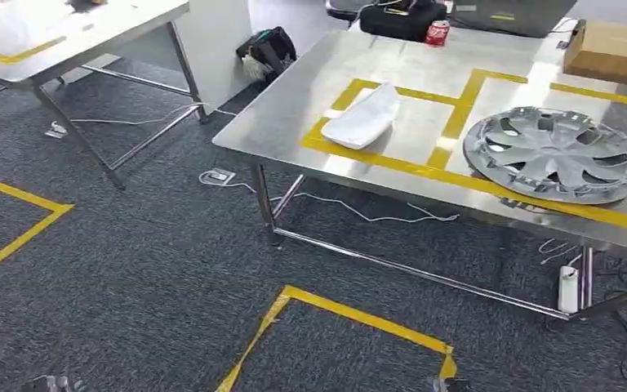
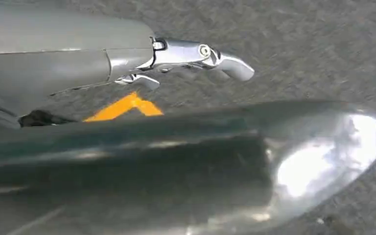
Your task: Take the parts from the cabinet and place them on the table.
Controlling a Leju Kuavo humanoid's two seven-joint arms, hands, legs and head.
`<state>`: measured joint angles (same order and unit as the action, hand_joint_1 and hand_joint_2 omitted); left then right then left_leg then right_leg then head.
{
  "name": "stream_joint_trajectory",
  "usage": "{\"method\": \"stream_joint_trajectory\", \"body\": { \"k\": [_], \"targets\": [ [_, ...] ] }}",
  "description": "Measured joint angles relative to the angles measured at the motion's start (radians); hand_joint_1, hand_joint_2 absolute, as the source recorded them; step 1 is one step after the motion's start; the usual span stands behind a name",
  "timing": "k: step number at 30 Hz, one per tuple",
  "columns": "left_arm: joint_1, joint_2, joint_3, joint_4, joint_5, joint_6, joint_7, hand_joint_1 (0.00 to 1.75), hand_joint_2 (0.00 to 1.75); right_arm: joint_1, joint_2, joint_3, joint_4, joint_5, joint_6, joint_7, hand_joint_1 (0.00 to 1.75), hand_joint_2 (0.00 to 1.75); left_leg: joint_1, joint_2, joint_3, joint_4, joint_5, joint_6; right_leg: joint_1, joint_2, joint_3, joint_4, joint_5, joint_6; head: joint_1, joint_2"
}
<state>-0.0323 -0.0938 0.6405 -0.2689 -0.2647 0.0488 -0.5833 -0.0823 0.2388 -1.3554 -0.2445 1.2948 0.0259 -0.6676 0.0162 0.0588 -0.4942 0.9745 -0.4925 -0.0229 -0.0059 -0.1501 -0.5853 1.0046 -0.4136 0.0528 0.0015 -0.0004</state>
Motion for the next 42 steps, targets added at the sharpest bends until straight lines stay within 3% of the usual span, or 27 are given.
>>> {"method": "stream_joint_trajectory", "body": {
  "k": [1, 2, 3, 5, 6, 7, 9, 10, 11, 12, 15, 16, 18, 20, 22, 25, 27, 28, 31, 32, 34, 36, 37, 38, 40, 41, 42],
  "targets": [
    [0.003, -0.002, 0.007, 0.003, 0.01, -0.011, 0.01, 0.0, 0.0, 0.0, 0.0, 0.0, 0.0, 0.0, -0.002, 0.006, 0.0, 0.0, 0.001, -0.009, -0.008, 0.0, 0.009, 0.013, -0.007, 0.041, -0.009, 0.008, -0.016, 0.012, 0.0, 0.0],
    [0.003, -0.005, 0.018, 0.005, 0.024, -0.021, 0.023, 0.0, 0.0, 0.001, 0.0, 0.0, 0.0, 0.0, -0.005, 0.017, 0.0, 0.0, 0.001, -0.016, -0.018, 0.0, 0.016, 0.022, -0.007, 0.096, -0.022, 0.039, -0.061, 0.016, 0.001, 0.0],
    [-0.001, -0.006, 0.033, 0.005, 0.041, -0.026, 0.033, 0.0, 0.0, 0.004, 0.0, 0.0, 0.0, 0.0, -0.011, 0.033, 0.0, 0.0, -0.001, -0.03, -0.03, 0.0, 0.027, 0.029, -0.004, 0.128, -0.044, 0.107, -0.119, 0.015, 0.001, 0.0],
    [-0.004, -0.014, 0.058, 0.006, 0.045, -0.009, 0.043, 0.0, 0.0, 0.011, 0.0, 0.0, 0.0, 0.0, -0.022, 0.064, 0.0, 0.0, -0.012, -0.061, -0.059, 0.0, 0.049, 0.038, -0.001, 0.147, -0.096, 0.272, -0.208, 0.007, 0.003, 0.0],
    [0.0, -0.016, 0.065, 0.007, 0.045, -0.001, 0.043, 0.0, 0.0, 0.013, 0.0, 0.0, 0.0, 0.0, -0.024, 0.073, 0.0, 0.0, -0.016, -0.075, -0.072, 0.001, 0.059, 0.041, 0.003, 0.148, -0.104, 0.315, -0.218, 0.0, 0.002, 0.0],
    [0.003, -0.02, 0.076, 0.008, 0.051, -0.001, 0.043, 0.0, 0.0, 0.016, 0.0, 0.0, 0.0, 0.001, -0.024, 0.08, 0.0, 0.0, -0.02, -0.089, -0.082, 0.001, 0.067, 0.041, 0.008, 0.149, -0.089, 0.31, -0.202, -0.008, 0.003, 0.0],
    [0.008, -0.027, 0.1, 0.009, 0.066, -0.001, 0.037, 0.0, 0.0, 0.019, 0.0, 0.0, 0.0, 0.001, -0.023, 0.088, 0.0, 0.0, -0.024, -0.12, -0.097, 0.001, 0.083, 0.041, 0.018, 0.161, 0.004, 0.176, -0.136, -0.027, 0.003, 0.0],
    [0.008, -0.031, 0.109, 0.009, 0.065, 0.0, 0.026, 0.0, 0.0, 0.018, 0.0, 0.0, 0.0, 0.001, -0.021, 0.09, 0.0, 0.0, -0.025, -0.134, -0.104, 0.001, 0.091, 0.039, 0.024, 0.187, 0.073, 0.07, -0.106, -0.041, 0.002, 0.0],
    [0.007, -0.037, 0.116, 0.009, 0.062, 0.0, 0.019, 0.0, 0.0, 0.017, -0.002, 0.0, 0.0, 0.001, -0.021, 0.09, 0.0, 0.0, -0.024, -0.142, -0.108, 0.001, 0.097, 0.038, 0.026, 0.237, 0.116, -0.002, -0.117, -0.054, 0.002, 0.0],
    [0.005, -0.038, 0.123, 0.009, 0.056, 0.003, 0.011, 0.0, 0.0, 0.018, -0.004, 0.0, 0.001, 0.001, -0.019, 0.09, 0.0, 0.0, -0.027, -0.156, -0.116, 0.003, 0.105, 0.034, 0.02, 0.24, 0.134, -0.024, -0.114, -0.05, 0.001, 0.0],
    [0.01, -0.039, 0.129, 0.009, 0.03, 0.008, 0.004, 0.0, 0.0, 0.02, -0.004, 0.0, 0.003, 0.0, -0.017, 0.092, 0.0, 0.0, -0.023, -0.185, -0.125, 0.0, 0.125, 0.015, 0.028, 0.21, 0.116, -0.028, -0.109, -0.051, 0.003, 0.0],
    [0.012, -0.035, 0.131, 0.009, 0.024, 0.009, 0.002, 0.0, 0.0, 0.021, -0.003, 0.0, 0.005, 0.0, -0.015, 0.092, 0.0, 0.0, -0.024, -0.178, -0.129, 0.006, 0.122, 0.015, 0.018, 0.194, 0.115, -0.037, -0.097, -0.055, 0.004, 0.0],
    [0.013, -0.039, 0.131, 0.01, 0.016, 0.007, 0.0, 0.0, 0.0, 0.024, -0.004, 0.0, 0.005, -0.001, -0.015, 0.093, 0.0, 0.0, -0.022, -0.094, -0.161, 0.086, 0.039, 0.0, 0.016, 0.171, 0.107, -0.038, -0.088, -0.064, -0.011, 0.0],
    [0.008, -0.041, 0.131, 0.01, 0.012, -0.003, -0.001, 0.0, 0.0, 0.031, -0.004, 0.0, 0.005, -0.002, -0.013, 0.093, 0.0, 0.0, -0.013, -0.076, -0.216, 0.236, -0.049, -0.013, 0.016, 0.137, 0.098, -0.038, -0.083, -0.063, -0.011, 0.0],
    [0.009, -0.042, 0.131, 0.01, 0.003, -0.009, 0.0, 0.0, 0.0, 0.034, -0.004, 0.0, 0.005, -0.004, -0.012, 0.092, 0.0, 0.0, -0.001, -0.071, -0.232, 0.314, -0.065, -0.027, 0.014, 0.103, 0.089, -0.036, -0.079, -0.058, -0.011, 0.0],
    [0.012, -0.042, 0.133, 0.01, -0.002, -0.021, 0.008, 0.0, 0.0, 0.031, -0.003, 0.0, 0.005, -0.01, -0.01, 0.089, 0.0, 0.0, 0.013, -0.05, -0.116, 0.155, 0.017, -0.044, 0.005, 0.062, 0.088, -0.031, -0.077, -0.046, -0.011, 0.0],
    [0.005, -0.052, 0.143, 0.011, 0.015, -0.039, 0.02, 0.0, 0.0, 0.032, -0.006, 0.0, 0.005, -0.017, -0.011, 0.086, 0.0, 0.0, 0.011, 0.026, -0.027, 0.026, 0.035, -0.056, 0.01, 0.042, 0.072, -0.014, -0.085, -0.027, -0.021, 0.0],
    [0.005, -0.05, 0.149, 0.012, 0.017, -0.043, 0.025, 0.0, 0.0, 0.033, -0.006, 0.0, 0.005, -0.019, -0.011, 0.086, 0.0, 0.0, 0.009, 0.015, -0.037, 0.027, 0.034, -0.029, 0.014, 0.034, 0.076, -0.009, -0.087, -0.023, -0.013, 0.0],
    [0.009, -0.051, 0.158, 0.013, 0.017, -0.043, 0.035, 0.0, 0.0, 0.027, -0.006, 0.0, 0.005, -0.023, -0.011, 0.084, 0.0, 0.0, 0.005, -0.013, -0.049, 0.023, 0.028, 0.003, 0.009, 0.009, 0.089, -0.007, -0.086, -0.008, -0.009, 0.0],
    [0.009, -0.052, 0.163, 0.013, 0.016, -0.043, 0.038, 0.0, 0.0, 0.027, -0.006, 0.0, 0.005, -0.025, -0.011, 0.083, 0.0, 0.0, 0.007, -0.024, -0.05, 0.02, 0.032, 0.013, 0.003, 0.032, 0.081, 0.002, -0.1, 0.0, -0.007, 0.0],
    [0.006, -0.051, 0.167, 0.013, 0.016, -0.043, 0.042, 0.0, 0.0, 0.03, -0.006, 0.0, 0.005, -0.026, -0.011, 0.083, 0.0, 0.0, 0.006, -0.045, -0.057, 0.02, 0.037, 0.026, 0.001, 0.123, 0.029, 0.122, -0.175, 0.002, 0.0, 0.0],
    [0.003, -0.053, 0.169, 0.013, 0.015, -0.043, 0.043, 0.0, 0.0, 0.035, -0.006, 0.0, 0.005, -0.027, -0.011, 0.083, 0.0, 0.0, 0.0, -0.072, -0.067, 0.02, 0.042, 0.034, 0.002, 0.146, -0.053, 0.293, -0.243, 0.001, 0.004, 0.0],
    [0.004, -0.053, 0.17, 0.013, 0.014, -0.043, 0.044, 0.0, 0.0, 0.036, -0.006, 0.0, 0.005, -0.029, -0.011, 0.083, 0.0, 0.0, -0.003, -0.086, -0.069, 0.02, 0.045, 0.036, 0.002, 0.148, -0.075, 0.33, -0.244, -0.002, 0.003, 0.0],
    [0.005, -0.053, 0.171, 0.013, 0.007, -0.04, 0.047, 0.0, 0.0, 0.037, -0.006, 0.0, 0.005, -0.03, -0.011, 0.083, 0.0, 0.0, -0.005, -0.1, -0.07, 0.02, 0.047, 0.037, 0.004, 0.149, -0.072, 0.317, -0.223, -0.006, 0.003, 0.0],
    [0.004, -0.053, 0.172, 0.013, -0.001, -0.036, 0.049, 0.0, 0.0, 0.036, -0.006, 0.0, 0.005, -0.036, -0.011, 0.081, 0.0, 0.0, -0.007, -0.132, -0.069, 0.02, 0.051, 0.034, 0.004, 0.162, -0.004, 0.168, -0.13, -0.016, 0.003, 0.0],
    [0.003, -0.053, 0.172, 0.013, -0.006, -0.036, 0.049, 0.0, 0.0, 0.035, -0.006, -0.001, 0.005, -0.039, -0.011, 0.08, 0.0, 0.0, -0.007, -0.147, -0.069, 0.02, 0.053, 0.03, 0.004, 0.195, 0.041, 0.074, -0.086, -0.022, 0.004, 0.0],
    [0.002, -0.055, 0.173, 0.013, -0.007, -0.036, 0.049, 0.0, 0.0, 0.036, -0.006, -0.001, 0.005, -0.041, -0.011, 0.079, 0.0, 0.0, -0.007, -0.157, -0.072, 0.021, 0.056, 0.025, 0.001, 0.252, 0.061, 0.026, -0.089, -0.027, 0.003, 0.0]
  ]
}}
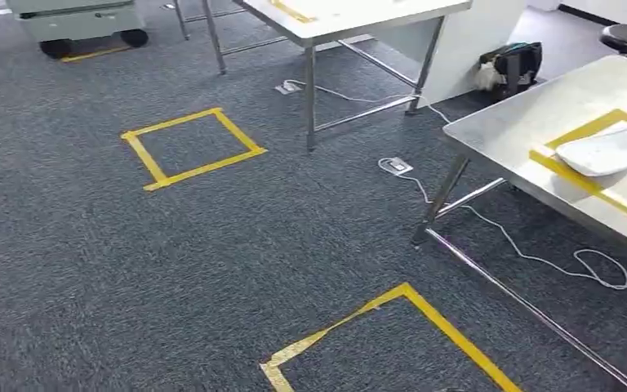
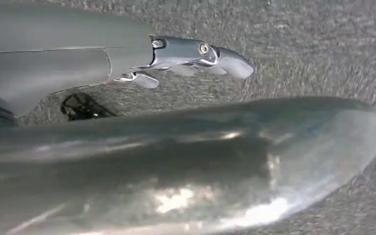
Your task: Take the parts from the cabinet and place them on the table.
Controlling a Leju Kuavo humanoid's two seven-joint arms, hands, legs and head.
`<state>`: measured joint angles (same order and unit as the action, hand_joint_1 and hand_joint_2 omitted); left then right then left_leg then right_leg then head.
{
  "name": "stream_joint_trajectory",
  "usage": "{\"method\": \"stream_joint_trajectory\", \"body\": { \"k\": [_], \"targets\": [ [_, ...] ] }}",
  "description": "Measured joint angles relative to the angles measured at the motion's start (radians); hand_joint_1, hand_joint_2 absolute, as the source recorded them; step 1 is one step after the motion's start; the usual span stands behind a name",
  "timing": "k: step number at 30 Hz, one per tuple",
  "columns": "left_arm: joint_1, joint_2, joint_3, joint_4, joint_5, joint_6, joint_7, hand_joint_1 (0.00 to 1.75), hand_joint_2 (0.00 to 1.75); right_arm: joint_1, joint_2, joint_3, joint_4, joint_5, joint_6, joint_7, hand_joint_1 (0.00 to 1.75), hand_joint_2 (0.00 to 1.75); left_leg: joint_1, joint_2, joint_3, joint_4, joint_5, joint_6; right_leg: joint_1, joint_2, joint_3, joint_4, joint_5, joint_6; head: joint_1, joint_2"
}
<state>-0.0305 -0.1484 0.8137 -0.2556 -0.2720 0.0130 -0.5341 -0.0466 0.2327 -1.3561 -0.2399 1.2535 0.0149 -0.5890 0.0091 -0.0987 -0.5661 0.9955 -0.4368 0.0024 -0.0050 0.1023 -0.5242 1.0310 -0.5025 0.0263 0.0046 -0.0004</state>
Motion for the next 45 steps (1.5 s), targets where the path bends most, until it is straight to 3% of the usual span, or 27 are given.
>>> {"method": "stream_joint_trajectory", "body": {
  "k": [2, 4, 5, 6, 7, 9, 10, 11, 13, 14, 15, 20, 22, 24, 26, 27, 29, 30, 31, 35, 36, 37, 38, 40, 42, 44, 45],
  "targets": [
    [-0.004, 0.0, 0.001, 0.0, -0.005, 0.005, -0.001, 0.0, 0.0, -0.001, 0.0, 0.0, 0.0, -0.006, 0.002, -0.005, 0.0, 0.0, 0.003, -0.021, -0.015, 0.0, 0.009, -0.014, 0.001, -0.008, 0.004, -0.021, -0.004, 0.004, -0.001, 0.0],
    [0.001, -0.002, 0.003, 0.0, -0.01, 0.013, -0.003, 0.0, 0.0, -0.001, 0.0, 0.0, 0.0, -0.009, 0.004, -0.008, 0.0, 0.0, 0.008, -0.046, -0.024, -0.005, 0.022, -0.031, 0.005, -0.028, 0.007, -0.021, 0.004, -0.006, -0.001, 0.0],
    [0.002, -0.001, 0.005, 0.0, -0.012, 0.015, -0.003, 0.0, 0.0, -0.001, 0.0, -0.001, 0.0, -0.01, 0.005, -0.01, 0.0, 0.0, 0.009, -0.029, -0.029, 0.003, 0.017, -0.031, -0.004, -0.046, 0.01, -0.033, 0.013, -0.013, -0.002, 0.0],
    [0.001, -0.001, 0.006, 0.0, -0.016, 0.016, -0.005, 0.0, 0.0, -0.001, 0.0, -0.001, 0.0, -0.013, 0.005, -0.011, 0.0, 0.0, 0.002, 0.027, -0.04, 0.027, -0.006, -0.034, -0.002, -0.058, 0.01, -0.036, 0.016, -0.018, -0.005, 0.0],
    [-0.003, -0.001, 0.007, 0.0, -0.019, 0.017, -0.005, 0.0, 0.0, 0.001, 0.0, -0.001, 0.0, -0.013, 0.005, -0.012, 0.0, 0.0, 0.0, 0.06, -0.069, 0.084, -0.046, -0.039, 0.0, -0.072, 0.008, -0.036, 0.018, -0.02, -0.012, 0.0],
    [-0.008, -0.004, 0.01, 0.001, -0.026, 0.019, -0.006, 0.0, 0.0, 0.005, 0.0, -0.002, 0.0, -0.013, 0.005, -0.012, 0.0, 0.0, 0.001, 0.084, -0.144, 0.25, -0.126, -0.045, 0.003, -0.111, 0.004, -0.036, 0.017, -0.022, -0.011, 0.0],
    [-0.008, -0.005, 0.011, 0.001, -0.029, 0.02, -0.006, 0.0, 0.0, 0.005, 0.0, -0.006, 0.0, -0.014, 0.005, -0.012, 0.0, 0.0, 0.001, 0.085, -0.165, 0.3, -0.139, -0.048, 0.004, -0.128, 0.003, -0.035, 0.017, -0.022, -0.011, 0.0],
    [-0.006, -0.005, 0.015, 0.001, -0.029, 0.021, -0.006, 0.0, 0.0, 0.004, 0.0, -0.008, -0.001, -0.014, 0.006, -0.012, 0.0, 0.0, 0.001, 0.086, -0.161, 0.3, -0.128, -0.049, 0.004, -0.143, 0.003, -0.035, 0.017, -0.022, -0.011, 0.0],
    [-0.004, -0.005, 0.018, 0.001, -0.029, 0.022, -0.006, 0.0, 0.0, 0.003, 0.0, -0.008, 0.0, -0.014, 0.008, -0.012, 0.0, 0.0, 0.001, 0.095, -0.092, 0.184, -0.059, -0.048, 0.004, -0.168, 0.004, -0.035, 0.017, -0.021, -0.011, 0.0],
    [-0.004, -0.005, 0.019, 0.001, -0.029, 0.024, -0.008, 0.0, 0.0, 0.002, 0.0, -0.008, -0.001, -0.012, 0.011, -0.012, 0.0, 0.0, 0.001, 0.117, -0.031, 0.08, -0.017, -0.047, 0.004, -0.18, 0.007, -0.035, 0.015, -0.019, -0.011, 0.0],
    [-0.005, -0.007, 0.02, 0.001, -0.029, 0.025, -0.01, 0.0, 0.0, 0.001, -0.001, -0.008, -0.001, -0.012, 0.014, -0.012, 0.0, 0.0, -0.001, 0.18, 0.013, 0.004, -0.008, -0.047, 0.009, -0.189, 0.01, -0.033, 0.012, -0.013, -0.012, 0.0],
    [-0.005, -0.01, 0.03, 0.001, -0.031, 0.028, -0.015, 0.0, 0.0, -0.003, -0.004, -0.009, -0.002, -0.004, 0.023, -0.012, 0.0, 0.0, -0.005, 0.133, 0.007, -0.012, -0.001, -0.005, 0.014, -0.229, 0.016, -0.032, 0.004, 0.01, -0.006, 0.0],
    [-0.007, -0.008, 0.035, 0.001, -0.033, 0.033, -0.016, 0.0, 0.0, -0.004, -0.005, -0.009, -0.002, -0.003, 0.022, -0.014, 0.0, 0.0, -0.001, 0.115, 0.003, -0.013, 0.004, 0.005, 0.008, -0.139, -0.021, 0.05, -0.056, 0.019, 0.0, 0.0],
    [-0.007, -0.009, 0.04, 0.001, -0.036, 0.032, -0.017, 0.0, 0.0, -0.001, -0.005, -0.01, -0.002, -0.002, 0.016, -0.014, 0.0, 0.0, -0.002, 0.09, -0.005, -0.013, 0.008, 0.012, 0.008, -0.108, -0.105, 0.228, -0.134, 0.021, 0.002, 0.0],
    [-0.006, -0.009, 0.045, 0.001, -0.036, 0.033, -0.017, 0.0, 0.0, 0.001, -0.005, -0.01, -0.002, 0.0, 0.015, -0.014, 0.0, 0.0, -0.002, 0.063, -0.009, -0.012, 0.011, 0.012, 0.008, -0.104, -0.147, 0.303, -0.142, 0.019, 0.002, 0.0],
    [-0.005, -0.009, 0.047, 0.001, -0.036, 0.034, -0.018, 0.0, 0.0, 0.001, -0.005, -0.011, -0.002, 0.0, 0.015, -0.014, 0.0, 0.0, -0.001, 0.047, -0.009, -0.012, 0.013, 0.01, 0.008, -0.103, -0.132, 0.267, -0.11, 0.018, 0.002, 0.0],
    [-0.005, -0.01, 0.05, 0.001, -0.036, 0.035, -0.018, 0.0, 0.0, -0.001, -0.005, -0.011, -0.002, 0.002, 0.015, -0.015, 0.0, 0.0, 0.001, 0.016, -0.009, -0.011, 0.017, 0.004, 0.001, -0.082, -0.048, 0.093, -0.018, 0.017, 0.002, 0.0],
    [-0.006, -0.011, 0.05, 0.001, -0.036, 0.035, -0.019, 0.0, 0.0, -0.002, -0.005, -0.011, -0.002, 0.002, 0.015, -0.015, 0.0, 0.0, 0.003, 0.004, -0.01, -0.01, 0.02, -0.001, -0.007, -0.041, -0.005, 0.009, 0.01, 0.02, 0.002, 0.0],
    [-0.008, -0.01, 0.051, 0.001, -0.036, 0.035, -0.02, 0.0, 0.0, -0.002, -0.005, -0.011, -0.002, 0.003, 0.015, -0.015, 0.0, 0.0, -0.003, -0.009, -0.016, -0.004, 0.021, -0.009, -0.009, -0.004, 0.005, -0.024, -0.007, 0.023, 0.002, 0.0],
    [0.001, -0.01, 0.059, 0.001, -0.036, 0.034, -0.021, 0.0, 0.0, -0.004, -0.005, -0.011, -0.002, 0.005, 0.015, -0.017, 0.0, 0.0, 0.009, -0.051, -0.029, -0.015, 0.039, -0.035, -0.002, -0.05, 0.007, -0.023, 0.007, -0.007, 0.0, 0.0],
    [0.002, -0.01, 0.062, 0.001, -0.036, 0.034, -0.022, 0.0, 0.0, -0.005, -0.006, -0.011, -0.002, 0.005, 0.014, -0.017, 0.0, 0.0, 0.008, -0.019, -0.034, -0.006, 0.029, -0.036, -0.004, -0.065, 0.007, -0.025, 0.013, -0.015, 0.0, 0.0],
    [0.001, -0.01, 0.065, 0.001, -0.036, 0.032, -0.021, 0.0, 0.0, -0.005, -0.006, -0.011, -0.002, 0.005, 0.013, -0.019, 0.0, 0.0, 0.0, 0.036, -0.056, 0.039, -0.011, -0.037, -0.002, -0.076, 0.004, -0.027, 0.016, -0.02, -0.007, 0.0],
    [-0.004, -0.011, 0.067, 0.001, -0.037, 0.032, -0.021, 0.0, 0.0, -0.002, -0.006, -0.011, -0.002, 0.006, 0.013, -0.019, 0.0, 0.0, 0.0, 0.064, -0.092, 0.118, -0.059, -0.039, 0.001, -0.091, 0.002, -0.026, 0.017, -0.023, -0.009, 0.0],
    [-0.007, -0.013, 0.069, 0.001, -0.038, 0.032, -0.021, 0.0, 0.0, 0.002, -0.006, -0.011, -0.002, 0.006, 0.013, -0.019, 0.0, 0.0, 0.0, 0.083, -0.162, 0.276, -0.128, -0.04, 0.005, -0.126, -0.003, -0.026, 0.016, -0.024, -0.008, 0.0],
    [-0.004, -0.013, 0.071, 0.001, -0.039, 0.032, -0.021, 0.0, 0.0, 0.0, -0.007, -0.011, -0.002, 0.006, 0.013, -0.019, 0.0, 0.0, 0.0, 0.086, -0.157, 0.288, -0.112, -0.039, 0.006, -0.154, -0.005, -0.026, 0.016, -0.024, -0.008, 0.0],
    [-0.003, -0.013, 0.074, 0.001, -0.039, 0.032, -0.022, 0.0, 0.0, -0.003, -0.007, -0.011, -0.002, 0.006, 0.013, -0.019, 0.0, 0.0, -0.001, 0.101, -0.071, 0.141, -0.037, -0.033, 0.006, -0.179, -0.002, -0.026, 0.014, -0.022, -0.008, 0.0],
    [-0.004, -0.013, 0.074, 0.001, -0.04, 0.035, -0.023, 0.0, 0.0, -0.004, -0.007, -0.011, -0.002, 0.006, 0.013, -0.019, 0.0, 0.0, -0.004, 0.146, -0.02, 0.057, -0.008, -0.029, 0.007, -0.189, 0.002, -0.026, 0.012, -0.019, -0.009, 0.0]
  ]
}}
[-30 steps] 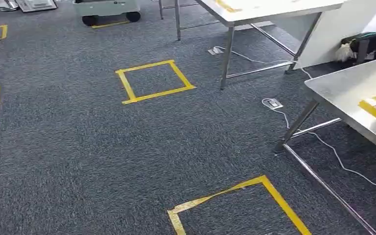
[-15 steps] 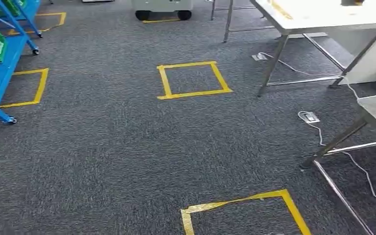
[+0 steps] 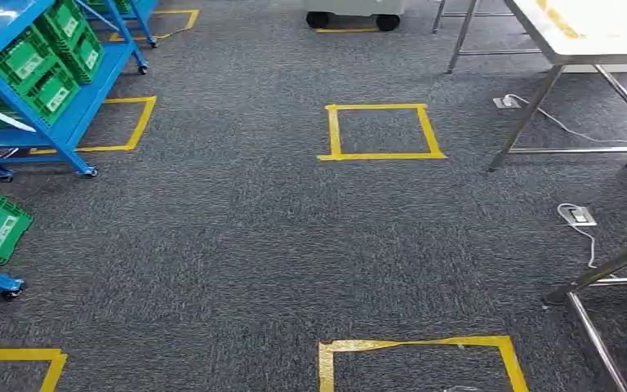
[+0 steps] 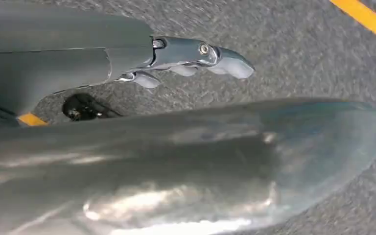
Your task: Take the parts from the cabinet and place them on the table.
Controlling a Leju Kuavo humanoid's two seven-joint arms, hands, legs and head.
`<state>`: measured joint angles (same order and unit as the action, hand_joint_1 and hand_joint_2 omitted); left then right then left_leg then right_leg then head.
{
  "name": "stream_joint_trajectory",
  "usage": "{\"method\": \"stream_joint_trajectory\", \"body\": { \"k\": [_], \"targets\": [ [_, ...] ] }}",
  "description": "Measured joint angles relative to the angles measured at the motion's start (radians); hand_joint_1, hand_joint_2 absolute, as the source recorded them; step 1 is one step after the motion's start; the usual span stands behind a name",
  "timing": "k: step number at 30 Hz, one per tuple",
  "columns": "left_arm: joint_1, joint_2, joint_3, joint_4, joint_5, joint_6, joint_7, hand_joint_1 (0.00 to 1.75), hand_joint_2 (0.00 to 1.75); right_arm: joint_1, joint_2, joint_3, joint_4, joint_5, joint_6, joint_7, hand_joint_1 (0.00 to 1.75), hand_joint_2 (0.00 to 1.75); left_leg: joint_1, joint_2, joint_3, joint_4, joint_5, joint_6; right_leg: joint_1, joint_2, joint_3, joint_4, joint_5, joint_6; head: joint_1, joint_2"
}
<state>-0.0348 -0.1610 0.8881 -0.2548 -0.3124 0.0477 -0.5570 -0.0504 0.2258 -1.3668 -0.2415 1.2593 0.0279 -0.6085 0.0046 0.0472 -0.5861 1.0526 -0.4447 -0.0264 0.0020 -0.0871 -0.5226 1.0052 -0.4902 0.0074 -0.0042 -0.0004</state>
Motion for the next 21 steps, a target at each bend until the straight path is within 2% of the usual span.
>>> {"method": "stream_joint_trajectory", "body": {
  "k": [1, 2, 3, 5, 6, 7, 8, 9, 10, 11, 12, 13, 14, 15, 16, 17, 20, 21],
  "targets": [
    [-0.003, 0.0, 0.0, 0.0, -0.002, 0.001, -0.001, 0.0, 0.0, 0.001, 0.0, 0.0, 0.0, 0.0, 0.0, 0.0, 0.0, 0.0, -0.007, 0.067, 0.031, -0.052, 0.002, 0.001, 0.01, -0.01, 0.0, 0.004, -0.005, 0.006, 0.0, 0.0],
    [-0.009, 0.0, 0.0, 0.0, -0.004, 0.003, -0.002, 0.0, 0.0, 0.002, 0.0, 0.0, 0.0, 0.0, 0.0, 0.0, 0.0, 0.0, -0.01, 0.052, 0.029, -0.062, -0.001, 0.009, 0.012, -0.021, -0.002, 0.008, -0.009, 0.011, -0.002, 0.0],
    [-0.008, -0.001, 0.0, 0.0, -0.007, 0.007, -0.004, 0.0, 0.0, 0.001, 0.0, 0.0, 0.0, 0.0, 0.0, 0.0, 0.0, 0.0, -0.01, 0.04, 0.025, -0.062, 0.0, 0.013, 0.013, -0.035, 0.003, 0.005, -0.009, 0.015, 0.005, 0.0],
    [-0.003, -0.001, 0.002, 0.0, -0.009, 0.011, -0.006, 0.0, 0.0, -0.003, 0.0, 0.0, 0.0, 0.0, 0.0, 0.0, 0.0, 0.0, -0.011, 0.012, 0.022, -0.066, 0.003, 0.024, 0.012, -0.062, 0.011, 0.001, -0.011, 0.022, 0.003, 0.0],
    [-0.002, -0.002, 0.003, 0.0, -0.009, 0.012, -0.006, 0.0, 0.0, -0.005, 0.0, 0.0, 0.0, 0.0, 0.0, 0.0, 0.0, 0.0, -0.003, -0.001, 0.024, -0.069, 0.007, 0.03, 0.006, -0.039, 0.003, 0.006, -0.021, 0.033, 0.003, 0.0],
    [-0.003, -0.001, 0.004, 0.0, -0.009, 0.012, -0.007, 0.0, 0.0, -0.005, 0.0, 0.0, 0.0, 0.0, 0.0, -0.001, 0.0, 0.0, -0.002, -0.012, 0.023, -0.069, 0.009, 0.033, 0.005, 0.024, -0.008, 0.043, -0.048, 0.037, 0.009, 0.0],
    [-0.006, 0.0, 0.007, 0.0, -0.009, 0.014, -0.007, 0.0, 0.0, -0.003, 0.0, 0.0, 0.0, 0.0, 0.0, -0.002, 0.0, 0.0, -0.001, -0.024, 0.021, -0.069, 0.01, 0.039, 0.002, 0.058, -0.038, 0.112, -0.086, 0.039, 0.011, 0.0],
    [-0.008, 0.0, 0.008, 0.0, -0.011, 0.014, -0.007, 0.0, 0.0, 0.0, 0.0, 0.0, 0.0, 0.0, -0.001, -0.001, 0.0, 0.0, -0.002, -0.041, 0.019, -0.069, 0.011, 0.042, 0.002, 0.075, -0.08, 0.203, -0.126, 0.04, 0.011, 0.0],
    [-0.008, 0.0, 0.008, 0.0, -0.013, 0.014, -0.007, 0.0, 0.0, 0.003, 0.0, 0.0, 0.0, -0.001, -0.001, -0.001, 0.0, 0.0, -0.002, -0.057, 0.017, -0.069, 0.012, 0.043, 0.002, 0.083, -0.12, 0.283, -0.155, 0.041, 0.013, 0.0],
    [-0.006, -0.001, 0.009, 0.0, -0.014, 0.014, -0.007, 0.0, 0.0, 0.004, 0.0, 0.0, 0.0, -0.001, -0.002, -0.001, 0.0, 0.0, -0.003, -0.072, 0.017, -0.069, 0.013, 0.044, 0.002, 0.085, -0.145, 0.325, -0.16, 0.041, 0.013, 0.0],
    [-0.005, -0.001, 0.01, 0.0, -0.018, 0.014, -0.007, 0.0, 0.0, 0.004, 0.0, 0.0, 0.0, -0.001, -0.002, -0.001, 0.0, 0.0, -0.002, -0.087, 0.018, -0.069, 0.013, 0.043, 0.002, 0.086, -0.145, 0.314, -0.139, 0.041, 0.013, 0.0],
    [-0.004, -0.001, 0.013, 0.0, -0.021, 0.014, -0.007, 0.0, 0.0, 0.003, 0.0, 0.0, 0.0, -0.001, -0.002, -0.001, 0.0, 0.0, -0.002, -0.103, 0.019, -0.068, 0.014, 0.041, 0.0, 0.087, -0.124, 0.263, -0.1, 0.04, 0.014, 0.0],
    [-0.004, -0.002, 0.015, 0.0, -0.024, 0.014, -0.007, 0.0, 0.0, 0.002, 0.0, 0.0, 0.0, -0.002, -0.001, -0.002, 0.0, 0.0, -0.001, -0.119, 0.02, -0.068, 0.015, 0.04, -0.003, 0.094, -0.087, 0.181, -0.053, 0.039, 0.013, 0.0],
    [-0.005, -0.003, 0.016, 0.0, -0.031, 0.014, -0.008, 0.0, 0.0, 0.002, -0.002, 0.0, 0.0, -0.002, -0.001, -0.002, 0.0, 0.0, 0.001, -0.133, 0.021, -0.067, 0.015, 0.037, -0.009, 0.123, -0.04, 0.081, -0.005, 0.04, 0.013, 0.0],
    [-0.005, -0.003, 0.016, 0.0, -0.032, 0.016, -0.008, 0.0, 0.0, 0.003, -0.003, 0.0, 0.0, -0.002, 0.001, -0.002, 0.0, 0.0, -0.001, -0.144, 0.018, -0.065, 0.016, 0.03, -0.017, 0.186, -0.018, 0.03, -0.004, 0.042, 0.014, 0.0],
    [-0.009, -0.005, 0.016, 0.0, -0.039, 0.02, -0.008, 0.0, 0.0, 0.003, -0.005, -0.001, 0.0, -0.004, 0.008, -0.003, 0.0, 0.0, -0.003, -0.16, 0.011, -0.057, 0.016, 0.024, -0.021, 0.198, -0.014, 0.009, -0.01, 0.038, 0.011, 0.0],
    [-0.003, -0.014, 0.016, 0.0, -0.064, 0.038, -0.009, 0.0, 0.0, 0.003, -0.017, -0.005, 0.0, -0.021, 0.024, -0.003, 0.0, 0.0, 0.006, -0.191, 0.0, -0.069, 0.032, 0.001, -0.01, 0.166, -0.008, 0.015, -0.003, 0.018, 0.012, 0.0],
    [-0.003, -0.017, 0.016, 0.0, -0.071, 0.043, -0.011, 0.0, 0.0, 0.004, -0.02, -0.006, 0.0, -0.026, 0.031, -0.003, 0.0, 0.0, 0.008, -0.19, -0.005, -0.066, 0.03, -0.002, -0.017, 0.149, -0.006, 0.005, 0.004, 0.007, 0.011, 0.0]
  ]
}}
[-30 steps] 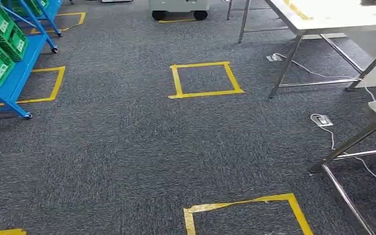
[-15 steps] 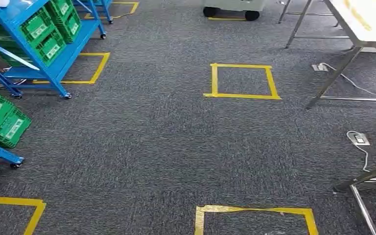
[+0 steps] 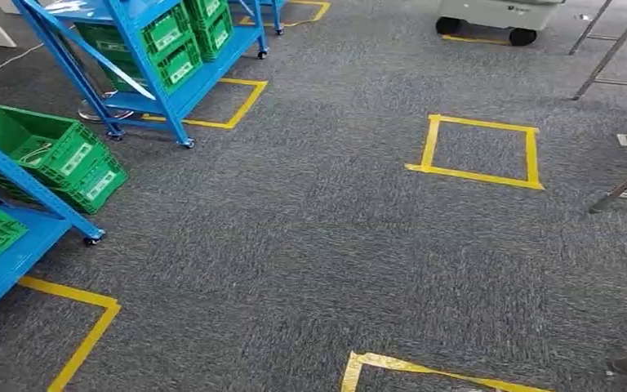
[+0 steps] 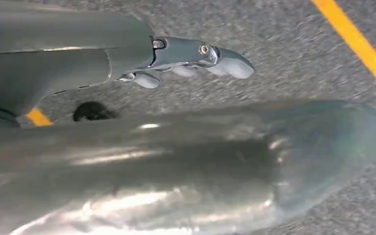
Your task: Take the parts from the cabinet and place them on the table.
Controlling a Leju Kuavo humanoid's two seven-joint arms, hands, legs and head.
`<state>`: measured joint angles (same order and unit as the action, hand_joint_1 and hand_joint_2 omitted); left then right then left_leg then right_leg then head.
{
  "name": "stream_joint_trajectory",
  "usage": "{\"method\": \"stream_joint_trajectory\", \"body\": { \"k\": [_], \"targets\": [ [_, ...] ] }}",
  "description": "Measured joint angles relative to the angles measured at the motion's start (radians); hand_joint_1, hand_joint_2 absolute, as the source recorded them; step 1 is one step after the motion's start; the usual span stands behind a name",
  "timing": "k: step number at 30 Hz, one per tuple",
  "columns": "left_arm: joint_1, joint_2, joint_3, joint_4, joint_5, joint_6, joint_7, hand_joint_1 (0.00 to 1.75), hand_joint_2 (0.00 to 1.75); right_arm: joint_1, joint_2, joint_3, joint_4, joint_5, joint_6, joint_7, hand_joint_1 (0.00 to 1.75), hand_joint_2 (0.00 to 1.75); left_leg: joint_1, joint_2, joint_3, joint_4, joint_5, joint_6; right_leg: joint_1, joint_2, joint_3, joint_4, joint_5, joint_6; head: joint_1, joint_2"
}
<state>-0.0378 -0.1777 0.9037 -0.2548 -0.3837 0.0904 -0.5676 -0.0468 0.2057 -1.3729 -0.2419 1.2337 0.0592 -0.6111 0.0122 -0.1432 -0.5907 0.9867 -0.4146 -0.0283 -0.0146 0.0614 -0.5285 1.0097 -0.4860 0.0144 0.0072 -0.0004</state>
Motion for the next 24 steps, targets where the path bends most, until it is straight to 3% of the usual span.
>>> {"method": "stream_joint_trajectory", "body": {
  "k": [1, 2, 4, 5, 6, 7, 9, 10, 11, 12, 15, 16, 17, 18, 19, 20, 21, 22, 23, 24],
  "targets": [
    [0.0, -0.006, -0.001, 0.0, -0.005, 0.002, -0.002, 0.0, 0.0, 0.0, -0.007, -0.002, -0.002, -0.003, 0.004, 0.001, 0.0, 0.0, -0.008, 0.07, -0.01, 0.025, -0.024, -0.002, 0.003, -0.013, 0.002, -0.004, 0.003, -0.005, -0.007, 0.0],
    [-0.005, -0.008, -0.001, 0.0, -0.009, 0.005, -0.003, 0.0, 0.0, 0.003, -0.01, -0.005, -0.003, -0.005, 0.006, 0.001, 0.0, 0.0, -0.008, 0.109, -0.041, 0.087, -0.065, -0.006, 0.006, -0.03, 0.002, -0.005, 0.003, -0.01, -0.015, 0.0],
    [-0.013, -0.016, -0.002, 0.001, -0.015, 0.007, -0.005, 0.0, 0.0, 0.01, -0.016, -0.008, -0.003, -0.005, 0.008, 0.004, 0.0, 0.0, -0.006, 0.129, -0.113, 0.241, -0.135, -0.011, 0.012, -0.065, 0.0, -0.005, 0.002, -0.012, -0.014, 0.0],
    [-0.014, -0.017, -0.003, 0.002, -0.016, 0.007, -0.005, 0.0, 0.0, 0.012, -0.019, -0.008, -0.003, -0.007, 0.009, 0.006, 0.0, 0.0, -0.005, 0.13, -0.139, 0.298, -0.151, -0.012, 0.013, -0.083, 0.0, -0.005, 0.001, -0.014, -0.012, 0.0],
    [-0.013, -0.018, -0.003, 0.003, -0.015, 0.007, -0.006, 0.0, 0.0, 0.012, -0.021, -0.008, -0.003, -0.008, 0.01, 0.006, 0.0, 0.0, -0.006, 0.13, -0.14, 0.304, -0.143, -0.012, 0.013, -0.095, 0.0, -0.005, 0.0, -0.014, -0.013, 0.0],
    [-0.011, -0.019, -0.002, 0.003, -0.014, 0.007, -0.005, 0.0, 0.0, 0.01, -0.023, -0.008, -0.003, -0.008, 0.01, 0.006, 0.0, 0.0, -0.006, 0.131, -0.118, 0.266, -0.112, -0.011, 0.013, -0.109, 0.0, -0.005, 0.0, -0.013, -0.013, 0.0],
    [-0.012, -0.019, -0.002, 0.003, -0.014, 0.007, -0.006, 0.0, 0.0, 0.008, -0.024, -0.009, -0.003, -0.01, 0.01, 0.006, 0.0, 0.0, -0.006, 0.156, -0.027, 0.105, -0.033, -0.007, 0.013, -0.13, 0.005, -0.005, -0.003, -0.009, -0.013, 0.0],
    [-0.014, -0.02, -0.002, 0.003, -0.015, 0.007, -0.005, 0.0, 0.0, 0.007, -0.025, -0.009, -0.003, -0.01, 0.01, 0.006, 0.0, 0.0, -0.01, 0.211, 0.016, 0.035, -0.014, -0.003, 0.016, -0.139, 0.009, -0.005, -0.006, -0.005, -0.014, 0.0],
    [-0.02, -0.023, -0.003, 0.003, -0.016, 0.007, -0.006, 0.0, 0.0, 0.008, -0.028, -0.009, -0.003, -0.011, 0.011, 0.006, 0.0, 0.0, -0.022, 0.244, 0.028, -0.001, -0.027, 0.001, 0.026, -0.149, 0.007, 0.003, -0.013, 0.003, -0.017, 0.0],
    [-0.022, -0.024, -0.003, 0.003, -0.016, 0.007, -0.006, 0.0, 0.0, 0.008, -0.03, -0.009, -0.003, -0.011, 0.011, 0.006, 0.0, 0.0, -0.018, 0.227, 0.024, 0.005, -0.026, 0.013, 0.027, -0.161, 0.008, -0.002, -0.014, 0.006, -0.012, 0.0],
    [-0.017, -0.026, -0.003, 0.003, -0.022, 0.008, -0.006, 0.0, 0.0, 0.0, -0.034, -0.009, -0.003, -0.011, 0.012, 0.006, 0.0, 0.0, -0.018, 0.189, 0.024, -0.001, -0.023, 0.029, 0.024, -0.197, 0.024, -0.005, -0.023, 0.019, -0.015, 0.0],
    [-0.016, -0.027, -0.003, 0.003, -0.023, 0.008, -0.006, 0.0, 0.0, -0.002, -0.035, -0.009, -0.004, -0.011, 0.012, 0.006, 0.0, 0.0, -0.013, 0.179, 0.025, -0.003, -0.021, 0.034, 0.021, -0.16, 0.014, 0.012, -0.038, 0.027, -0.011, 0.0],
    [-0.019, -0.027, -0.003, 0.003, -0.023, 0.008, -0.006, 0.0, 0.0, -0.001, -0.036, -0.009, -0.004, -0.011, 0.013, 0.006, 0.0, 0.0, -0.011, 0.17, 0.024, -0.003, -0.019, 0.042, 0.018, -0.113, -0.007, 0.065, -0.074, 0.029, -0.005, 0.0],
    [-0.02, -0.029, -0.003, 0.003, -0.023, 0.008, -0.006, 0.0, 0.0, 0.0, -0.037, -0.009, -0.004, -0.011, 0.013, 0.006, 0.0, 0.0, -0.01, 0.156, 0.022, -0.003, -0.018, 0.046, 0.015, -0.084, -0.046, 0.149, -0.116, 0.033, -0.001, 0.0],
    [-0.021, -0.03, -0.003, 0.003, -0.023, 0.008, -0.006, 0.0, 0.0, 0.002, -0.038, -0.009, -0.004, -0.011, 0.013, 0.006, 0.0, 0.0, -0.01, 0.141, 0.021, -0.003, -0.018, 0.048, 0.014, -0.07, -0.089, 0.238, -0.153, 0.035, 0.0, 0.0],
    [-0.02, -0.03, -0.003, 0.003, -0.023, 0.008, -0.006, 0.0, 0.0, 0.004, -0.038, -0.009, -0.004, -0.011, 0.013, 0.006, 0.0, 0.0, -0.01, 0.128, 0.02, -0.002, -0.018, 0.048, 0.014, -0.065, -0.122, 0.3, -0.171, 0.037, -0.002, 0.0],
    [-0.019, -0.03, -0.003, 0.003, -0.023, 0.008, -0.006, 0.0, 0.0, 0.005, -0.038, -0.009, -0.004, -0.01, 0.013, 0.006, 0.0, 0.0, -0.01, 0.113, 0.021, -0.002, -0.018, 0.048, 0.014, -0.064, -0.137, 0.318, -0.163, 0.038, -0.001, 0.0],
    [-0.018, -0.03, -0.003, 0.003, -0.023, 0.008, -0.006, 0.0, 0.0, 0.005, -0.039, -0.009, -0.004, -0.01, 0.013, 0.006, 0.0, 0.0, -0.01, 0.099, 0.022, -0.001, -0.018, 0.048, 0.013, -0.064, -0.129, 0.291, -0.133, 0.038, -0.001, 0.0],
    [-0.018, -0.031, -0.003, 0.003, -0.023, 0.008, -0.006, 0.0, 0.0, 0.005, -0.04, -0.009, -0.004, -0.01, 0.013, 0.006, 0.0, 0.0, -0.009, 0.081, 0.024, 0.0, -0.017, 0.047, 0.01, -0.061, -0.101, 0.222, -0.086, 0.038, -0.001, 0.0],
    [-0.018, -0.032, -0.003, 0.003, -0.024, 0.008, -0.006, 0.0, 0.0, 0.005, -0.04, -0.009, -0.004, -0.01, 0.013, 0.006, 0.0, 0.0, -0.007, 0.066, 0.026, 0.001, -0.017, 0.044, 0.006, -0.044, -0.06, 0.13, -0.035, 0.039, -0.002, 0.0]
  ]
}}
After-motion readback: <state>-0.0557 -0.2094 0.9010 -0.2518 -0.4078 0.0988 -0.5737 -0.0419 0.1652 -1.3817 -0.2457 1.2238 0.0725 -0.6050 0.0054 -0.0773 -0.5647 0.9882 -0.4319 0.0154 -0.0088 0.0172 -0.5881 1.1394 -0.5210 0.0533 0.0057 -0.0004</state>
